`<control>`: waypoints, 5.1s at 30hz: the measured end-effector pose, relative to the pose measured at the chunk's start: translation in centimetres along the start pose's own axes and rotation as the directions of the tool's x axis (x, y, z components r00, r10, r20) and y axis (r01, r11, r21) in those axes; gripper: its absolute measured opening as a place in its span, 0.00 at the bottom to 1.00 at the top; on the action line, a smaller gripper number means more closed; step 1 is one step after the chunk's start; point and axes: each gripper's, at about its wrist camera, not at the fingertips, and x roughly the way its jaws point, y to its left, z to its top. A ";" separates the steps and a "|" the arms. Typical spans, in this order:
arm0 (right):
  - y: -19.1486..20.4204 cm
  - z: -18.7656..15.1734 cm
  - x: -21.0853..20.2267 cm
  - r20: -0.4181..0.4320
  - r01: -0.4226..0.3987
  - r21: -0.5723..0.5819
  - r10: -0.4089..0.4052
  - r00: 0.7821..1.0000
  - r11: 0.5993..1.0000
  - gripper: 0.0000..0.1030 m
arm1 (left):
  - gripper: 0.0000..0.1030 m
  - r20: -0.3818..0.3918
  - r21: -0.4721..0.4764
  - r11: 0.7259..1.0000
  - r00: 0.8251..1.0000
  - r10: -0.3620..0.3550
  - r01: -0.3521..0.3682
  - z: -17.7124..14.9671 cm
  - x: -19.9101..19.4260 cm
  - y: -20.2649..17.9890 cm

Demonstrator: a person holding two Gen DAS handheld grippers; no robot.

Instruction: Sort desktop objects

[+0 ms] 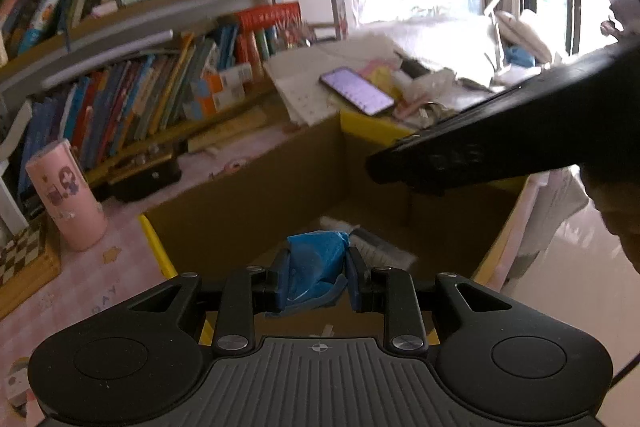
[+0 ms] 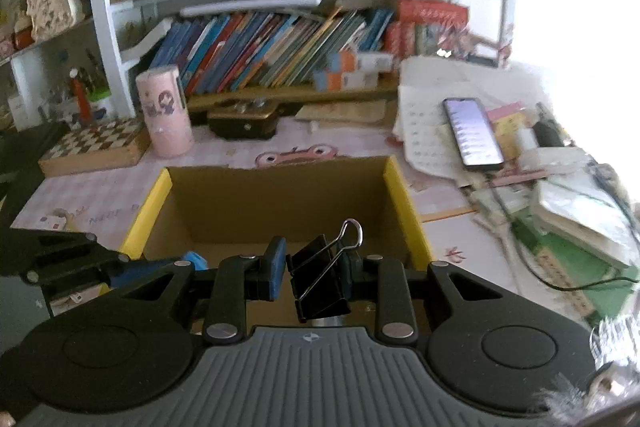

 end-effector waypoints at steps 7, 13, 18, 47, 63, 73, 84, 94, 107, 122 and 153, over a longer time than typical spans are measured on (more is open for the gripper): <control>0.9 1.2 4.7 -0.117 -0.067 -0.060 0.059 0.991 0.996 0.25 | 0.26 -0.063 -0.028 0.999 0.998 -0.021 0.019 -0.3 1.3 0.5; 1.9 2.0 7.9 -0.198 -0.099 -0.127 0.072 0.977 0.987 0.25 | 0.26 -0.086 -0.053 0.998 0.996 -0.032 0.027 -0.3 1.9 0.9; 2.2 2.5 10.3 -0.269 -0.121 -0.155 0.076 0.960 0.981 0.25 | 0.27 -0.106 -0.064 0.998 0.994 -0.028 0.021 -0.2 2.3 1.0; 2.2 3.6 10.8 -0.287 -0.138 -0.071 0.112 0.951 0.988 0.44 | 0.64 0.034 -0.079 0.996 0.998 0.044 -0.041 -0.4 -1.9 1.7; 1.4 2.7 0.8 -0.047 -0.040 -0.017 0.039 0.998 0.999 0.45 | 0.67 0.131 -0.108 0.993 0.990 0.055 -0.041 -1.1 -7.6 0.6; 0.9 -0.8 -5.9 0.048 0.051 0.065 -0.055 0.997 0.997 0.49 | 0.67 0.166 -0.129 0.991 0.985 0.050 -0.028 -3.1 -11.6 -0.6; 2.2 -6.9 -11.9 0.052 0.096 0.126 -0.103 0.993 0.987 0.49 | 0.68 0.165 -0.122 0.992 0.985 0.044 -0.024 -7.1 -16.8 -2.9; 5.6 -14.0 -15.4 0.026 0.133 0.176 -0.140 0.990 0.975 0.50 | 0.68 0.110 -0.178 0.983 0.991 0.070 -0.050 -11.8 -19.5 -3.3; 10.9 -20.8 -18.4 -0.005 0.133 0.151 -0.134 0.991 0.980 0.52 | 0.77 0.066 -0.192 0.976 0.991 0.118 -0.103 -16.0 -22.1 -3.2; 15.5 -22.0 -18.3 -0.020 0.051 0.058 -0.050 0.999 0.997 0.57 | 0.82 0.012 -0.219 0.964 0.988 0.155 -0.149 -18.2 -23.5 -2.6; 22.5 -18.7 -13.0 -0.060 -0.164 -0.097 0.159 0.985 0.982 0.59 | 0.83 -0.095 -0.397 0.842 0.928 0.359 -0.366 -21.2 -25.3 4.2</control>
